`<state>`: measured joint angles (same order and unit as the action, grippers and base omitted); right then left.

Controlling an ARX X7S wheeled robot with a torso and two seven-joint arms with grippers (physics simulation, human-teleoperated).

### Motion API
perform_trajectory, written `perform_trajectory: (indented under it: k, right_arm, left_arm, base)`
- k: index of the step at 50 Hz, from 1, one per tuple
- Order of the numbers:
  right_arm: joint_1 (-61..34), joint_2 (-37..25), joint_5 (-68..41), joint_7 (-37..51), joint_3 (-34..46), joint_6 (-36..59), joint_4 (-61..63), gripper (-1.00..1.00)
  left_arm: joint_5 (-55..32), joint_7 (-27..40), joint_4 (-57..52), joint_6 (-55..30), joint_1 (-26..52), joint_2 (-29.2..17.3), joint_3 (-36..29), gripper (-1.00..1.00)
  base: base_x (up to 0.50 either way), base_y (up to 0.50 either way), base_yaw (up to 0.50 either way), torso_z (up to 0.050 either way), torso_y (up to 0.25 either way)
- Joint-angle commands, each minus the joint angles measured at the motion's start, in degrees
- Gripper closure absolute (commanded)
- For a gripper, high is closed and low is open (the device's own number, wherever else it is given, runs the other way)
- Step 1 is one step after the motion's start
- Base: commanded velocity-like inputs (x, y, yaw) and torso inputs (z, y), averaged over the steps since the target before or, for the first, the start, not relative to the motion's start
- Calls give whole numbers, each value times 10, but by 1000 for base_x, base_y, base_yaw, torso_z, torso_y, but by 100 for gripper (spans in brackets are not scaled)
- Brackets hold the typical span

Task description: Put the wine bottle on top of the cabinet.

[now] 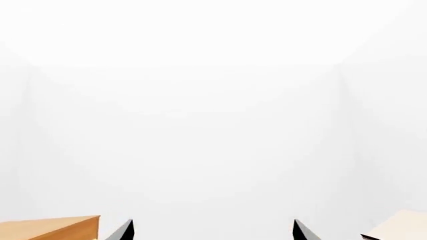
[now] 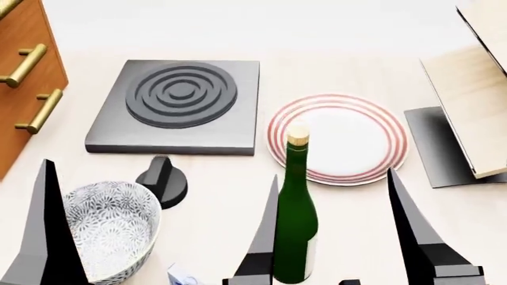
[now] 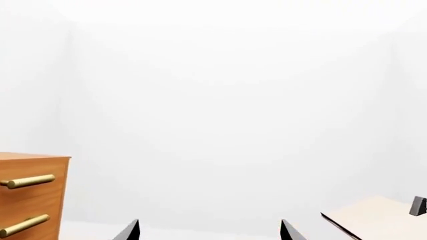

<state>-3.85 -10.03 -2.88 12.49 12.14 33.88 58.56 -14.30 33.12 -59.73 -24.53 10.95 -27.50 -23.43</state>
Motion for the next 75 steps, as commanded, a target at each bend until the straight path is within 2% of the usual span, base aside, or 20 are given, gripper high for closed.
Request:
perform_trajectory:
  k: [1,14,35,63,66,75]
  right_arm:
    - [0,-5,-9,5,0,-3,-2,-100]
    - [-4,-12,-11,12,5,-2,-4,-100]
    - [-1,-23,-15,22,11,-12,-9,-100]
    - [-11,-39,-18,36,27,3,0,-100]
    - [-5,-25,-50,37,2,-12,-3,-100]
    - [-11,-43,-26,45,23,-6,-5,-100]
  left_arm:
    - [-26,50,1,8,22,-38,-30,-100]
    - [-42,72,2,15,34,-53,-46,-100]
    - [-54,97,4,21,48,-71,-64,-100]
    - [-64,122,8,36,63,-92,-85,-100]
    - [-65,124,8,36,64,-93,-86,-100]
    - [-68,130,9,38,68,-97,-91,-100]
  base:
    - [500,0,0,0,0]
    - [500,0,0,0,0]
    - [0,7,0,0,1]
    - [47,491,0,0,0]
    - [51,479,0,0,0]
    - [0,0,0,0,0]
